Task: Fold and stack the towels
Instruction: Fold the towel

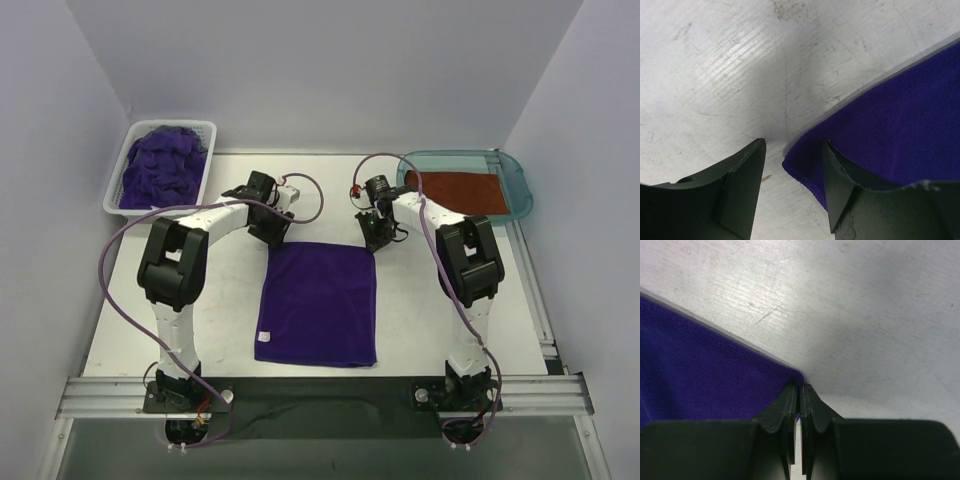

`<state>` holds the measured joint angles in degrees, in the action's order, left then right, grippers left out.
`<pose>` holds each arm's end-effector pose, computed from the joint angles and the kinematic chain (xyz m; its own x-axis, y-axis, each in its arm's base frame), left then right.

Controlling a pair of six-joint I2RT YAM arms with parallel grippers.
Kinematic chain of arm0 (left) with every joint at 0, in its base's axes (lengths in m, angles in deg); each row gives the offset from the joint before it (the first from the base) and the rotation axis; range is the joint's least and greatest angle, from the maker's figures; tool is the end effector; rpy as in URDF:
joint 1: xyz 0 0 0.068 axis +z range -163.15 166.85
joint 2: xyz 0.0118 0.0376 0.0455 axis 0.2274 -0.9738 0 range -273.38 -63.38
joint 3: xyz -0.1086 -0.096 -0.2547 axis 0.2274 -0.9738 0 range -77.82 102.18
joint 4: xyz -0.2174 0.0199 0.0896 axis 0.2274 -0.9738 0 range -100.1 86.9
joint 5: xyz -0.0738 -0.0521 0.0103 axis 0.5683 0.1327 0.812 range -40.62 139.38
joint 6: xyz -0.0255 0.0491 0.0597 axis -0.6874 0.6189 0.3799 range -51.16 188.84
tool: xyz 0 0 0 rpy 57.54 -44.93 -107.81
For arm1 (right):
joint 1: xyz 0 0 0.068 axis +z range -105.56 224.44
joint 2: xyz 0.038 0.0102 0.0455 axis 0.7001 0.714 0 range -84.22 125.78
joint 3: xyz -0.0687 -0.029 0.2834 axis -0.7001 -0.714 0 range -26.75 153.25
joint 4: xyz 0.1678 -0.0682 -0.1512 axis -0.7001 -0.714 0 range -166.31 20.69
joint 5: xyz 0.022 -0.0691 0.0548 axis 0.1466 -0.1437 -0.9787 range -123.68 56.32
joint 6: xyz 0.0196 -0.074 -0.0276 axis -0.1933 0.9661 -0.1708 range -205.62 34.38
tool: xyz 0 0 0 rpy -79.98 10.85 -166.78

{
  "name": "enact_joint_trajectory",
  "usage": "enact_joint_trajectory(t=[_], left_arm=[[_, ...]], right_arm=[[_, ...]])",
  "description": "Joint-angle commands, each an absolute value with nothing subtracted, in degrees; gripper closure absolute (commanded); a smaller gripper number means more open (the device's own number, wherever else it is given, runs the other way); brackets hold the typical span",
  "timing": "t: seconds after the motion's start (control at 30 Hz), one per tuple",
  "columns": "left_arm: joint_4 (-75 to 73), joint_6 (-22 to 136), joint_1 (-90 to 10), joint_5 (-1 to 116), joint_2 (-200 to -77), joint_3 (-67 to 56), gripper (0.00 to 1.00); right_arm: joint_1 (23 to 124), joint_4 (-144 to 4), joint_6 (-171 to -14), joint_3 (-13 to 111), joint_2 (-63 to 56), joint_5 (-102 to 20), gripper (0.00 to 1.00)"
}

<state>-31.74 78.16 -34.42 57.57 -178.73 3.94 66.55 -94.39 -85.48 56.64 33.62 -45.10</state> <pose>0.3909 -0.1630 0.1732 -0.7455 0.4623 -0.4801 0.5489 0.8344 -0.0489 0.4013 0.1781 0.1684 -0.7973 -0.3265 -0.5076 -0.4640 0.8695 0.1694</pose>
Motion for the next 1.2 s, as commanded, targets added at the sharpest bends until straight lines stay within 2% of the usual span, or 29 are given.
enact_joint_trajectory(t=[0.0,0.4,0.7,1.03,1.17], left_arm=[[-33.42,79.56,-34.24,58.96,-179.40,5.33,0.42],[-36.66,81.05,-34.24,56.68,-182.38,5.68,0.51],[-38.95,82.20,-33.80,52.72,-182.04,5.42,0.48],[-39.66,82.20,-33.10,53.51,-181.07,5.85,0.50],[-40.27,82.11,-33.10,54.13,-182.03,5.68,0.65]], right_arm=[[66.85,-100.16,-84.57,54.28,33.64,-46.16,1.00],[66.76,-100.25,-84.57,54.11,33.64,-46.16,1.00],[66.67,-100.25,-84.57,54.11,33.73,-45.89,1.00],[66.59,-100.16,-84.66,54.11,33.47,-45.81,1.00],[66.59,-100.16,-84.66,54.11,33.55,-45.80,1.00]])
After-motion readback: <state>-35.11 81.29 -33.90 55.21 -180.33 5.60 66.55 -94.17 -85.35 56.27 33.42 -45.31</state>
